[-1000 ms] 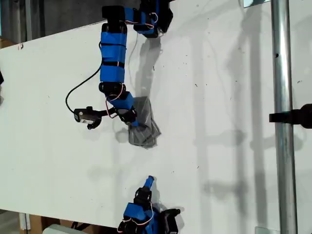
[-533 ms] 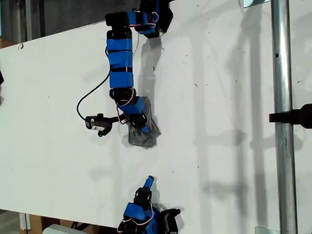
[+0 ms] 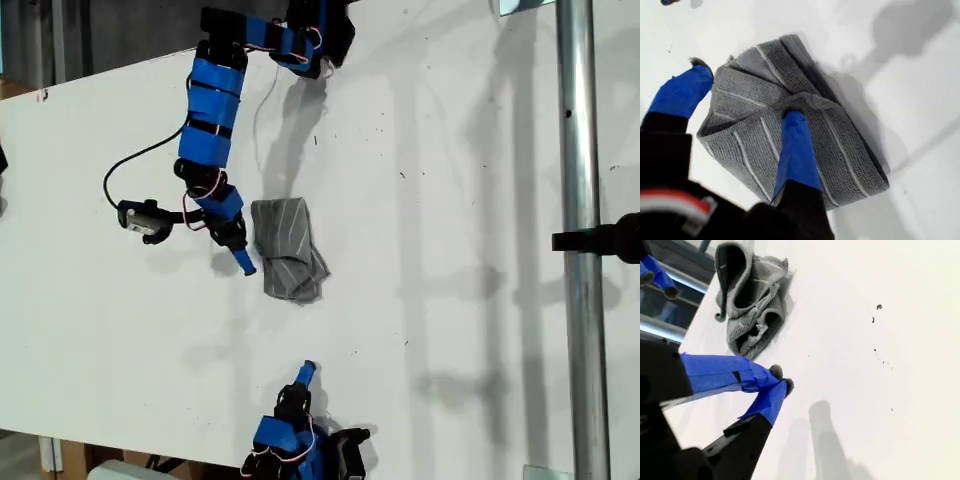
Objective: Grasp corners of a towel and fold twice.
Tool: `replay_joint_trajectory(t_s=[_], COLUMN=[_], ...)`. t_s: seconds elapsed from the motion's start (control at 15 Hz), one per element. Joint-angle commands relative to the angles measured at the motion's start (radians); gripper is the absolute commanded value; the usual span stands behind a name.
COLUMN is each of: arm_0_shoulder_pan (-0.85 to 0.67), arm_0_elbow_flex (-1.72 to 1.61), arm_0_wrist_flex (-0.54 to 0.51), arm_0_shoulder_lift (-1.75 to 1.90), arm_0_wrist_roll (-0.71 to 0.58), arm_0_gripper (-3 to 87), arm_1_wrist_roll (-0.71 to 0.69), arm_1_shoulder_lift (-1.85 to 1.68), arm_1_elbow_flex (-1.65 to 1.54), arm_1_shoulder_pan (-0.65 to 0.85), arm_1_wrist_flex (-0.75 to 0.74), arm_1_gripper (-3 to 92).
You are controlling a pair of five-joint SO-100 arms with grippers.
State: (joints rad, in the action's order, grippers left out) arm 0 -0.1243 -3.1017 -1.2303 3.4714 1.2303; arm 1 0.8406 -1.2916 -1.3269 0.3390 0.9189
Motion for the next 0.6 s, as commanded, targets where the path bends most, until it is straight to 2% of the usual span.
replay_joint_trajectory(t_s=[0.0, 0.33, 0.4, 0.47, 0.53], arm_0_shoulder_pan=[0.005, 0.005, 0.006, 0.006, 0.006], arm_0_elbow_flex=[-0.006, -0.006, -0.006, -0.006, -0.006], arm_0_wrist_flex=[0.018, 0.018, 0.018, 0.018, 0.018], arm_0_shoulder_lift=[0.009, 0.009, 0.009, 0.009, 0.009], arm_0_wrist_roll=[-0.008, -0.008, -0.006, -0.006, -0.006], arm_0_gripper=[-2.9, -2.9, -2.9, -2.9, -2.9], arm_1_wrist_roll=[-0.005, 0.002, 0.002, 0.018, 0.021], arm_1_shoulder_lift=[0.034, 0.167, 0.181, 0.186, 0.176], arm_1_elbow_flex=[0.018, 0.049, 0.051, 0.054, 0.051], arm_1_shoulder_pan=[-0.003, 0.003, 0.005, 0.006, 0.000], arm_1_wrist_flex=[-0.021, -0.025, -0.025, -0.011, -0.006], arm_1_gripper=[31.6, 31.5, 28.7, 5.6, 0.4])
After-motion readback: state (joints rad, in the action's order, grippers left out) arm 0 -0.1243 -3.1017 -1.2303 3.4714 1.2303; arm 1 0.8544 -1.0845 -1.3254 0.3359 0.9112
